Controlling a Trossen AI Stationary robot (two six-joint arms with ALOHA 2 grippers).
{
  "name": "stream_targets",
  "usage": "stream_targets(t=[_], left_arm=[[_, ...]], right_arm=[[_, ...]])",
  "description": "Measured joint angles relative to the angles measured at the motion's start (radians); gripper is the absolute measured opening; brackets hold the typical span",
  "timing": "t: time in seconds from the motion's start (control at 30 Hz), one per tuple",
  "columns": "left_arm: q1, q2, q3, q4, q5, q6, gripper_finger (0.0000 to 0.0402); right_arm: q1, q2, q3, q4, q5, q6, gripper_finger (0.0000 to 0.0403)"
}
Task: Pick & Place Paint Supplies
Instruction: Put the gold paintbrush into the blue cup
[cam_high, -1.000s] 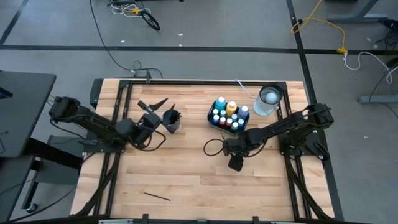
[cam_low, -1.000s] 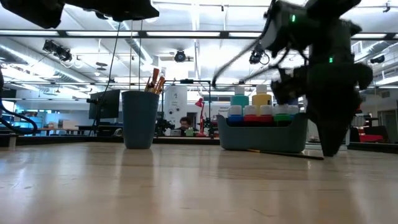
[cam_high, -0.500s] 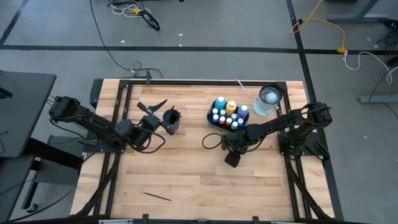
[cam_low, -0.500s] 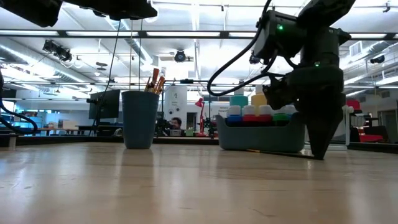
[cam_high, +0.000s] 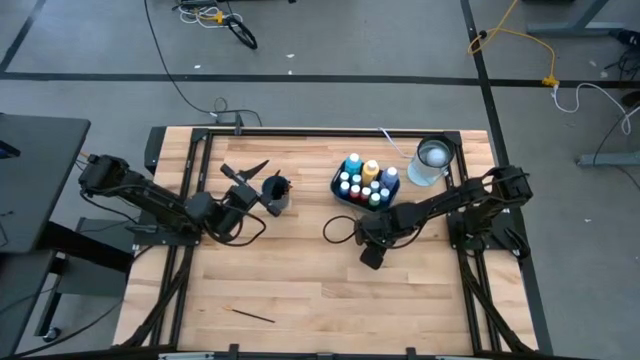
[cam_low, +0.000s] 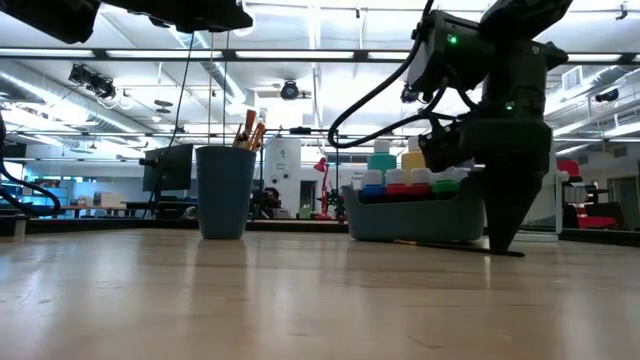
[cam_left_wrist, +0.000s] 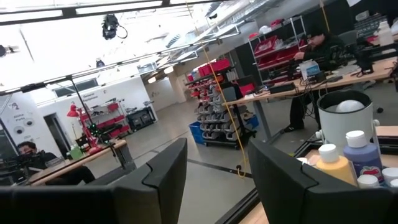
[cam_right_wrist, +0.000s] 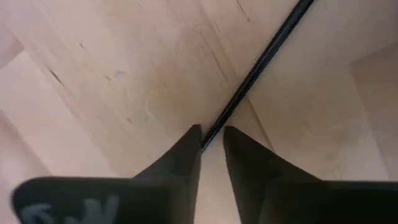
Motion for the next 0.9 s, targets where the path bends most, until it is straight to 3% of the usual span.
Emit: stream_targets(t=[0.3, 0.73, 0.9], left_arm=[[0.000, 0.000, 0.000, 0.000, -0.061, 0.026, 0.0178], [-0.040, 0.000, 0.000, 0.000, -0.050, -0.002, 0.0178], [-0.096, 0.000, 0.000, -0.001, -0.035, -0.047, 0.0178]], right_arm=[[0.059, -0.001, 0.000, -0.023, 0.038, -0.023, 0.0016], [0.209, 0.003, -0.006, -0.015, 0.202, -0.137, 0.0022], [0.210, 0.002, 0.043, -0.084, 0.169, -0.148, 0.0009]])
